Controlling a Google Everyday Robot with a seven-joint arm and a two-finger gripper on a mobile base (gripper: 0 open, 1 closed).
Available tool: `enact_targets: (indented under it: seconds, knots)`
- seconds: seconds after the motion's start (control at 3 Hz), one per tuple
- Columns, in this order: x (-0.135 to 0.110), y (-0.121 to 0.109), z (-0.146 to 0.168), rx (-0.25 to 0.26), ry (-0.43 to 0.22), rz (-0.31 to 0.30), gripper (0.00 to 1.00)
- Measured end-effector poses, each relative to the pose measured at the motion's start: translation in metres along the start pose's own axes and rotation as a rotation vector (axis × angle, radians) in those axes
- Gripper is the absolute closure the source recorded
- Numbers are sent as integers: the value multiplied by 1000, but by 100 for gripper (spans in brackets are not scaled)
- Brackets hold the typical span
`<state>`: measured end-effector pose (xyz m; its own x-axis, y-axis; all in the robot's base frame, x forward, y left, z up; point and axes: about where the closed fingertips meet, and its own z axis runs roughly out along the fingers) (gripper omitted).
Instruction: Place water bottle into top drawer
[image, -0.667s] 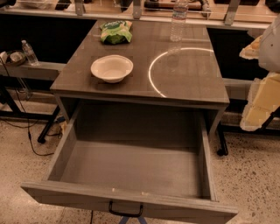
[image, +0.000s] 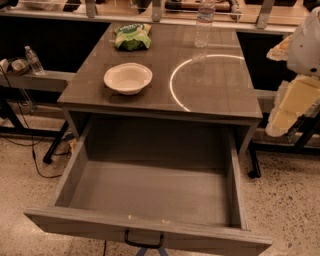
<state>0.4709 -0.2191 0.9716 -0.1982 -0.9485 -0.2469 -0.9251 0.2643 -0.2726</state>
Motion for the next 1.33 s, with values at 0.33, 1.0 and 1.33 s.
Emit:
enact_targets:
  seconds: [0.33, 1.0, 1.33]
  knots:
    - [-12, -51, 27, 30, -78, -9, 0]
    - [-62, -188, 79, 185, -292, 71, 0]
    - [-67, -203, 81, 214, -314, 78, 0]
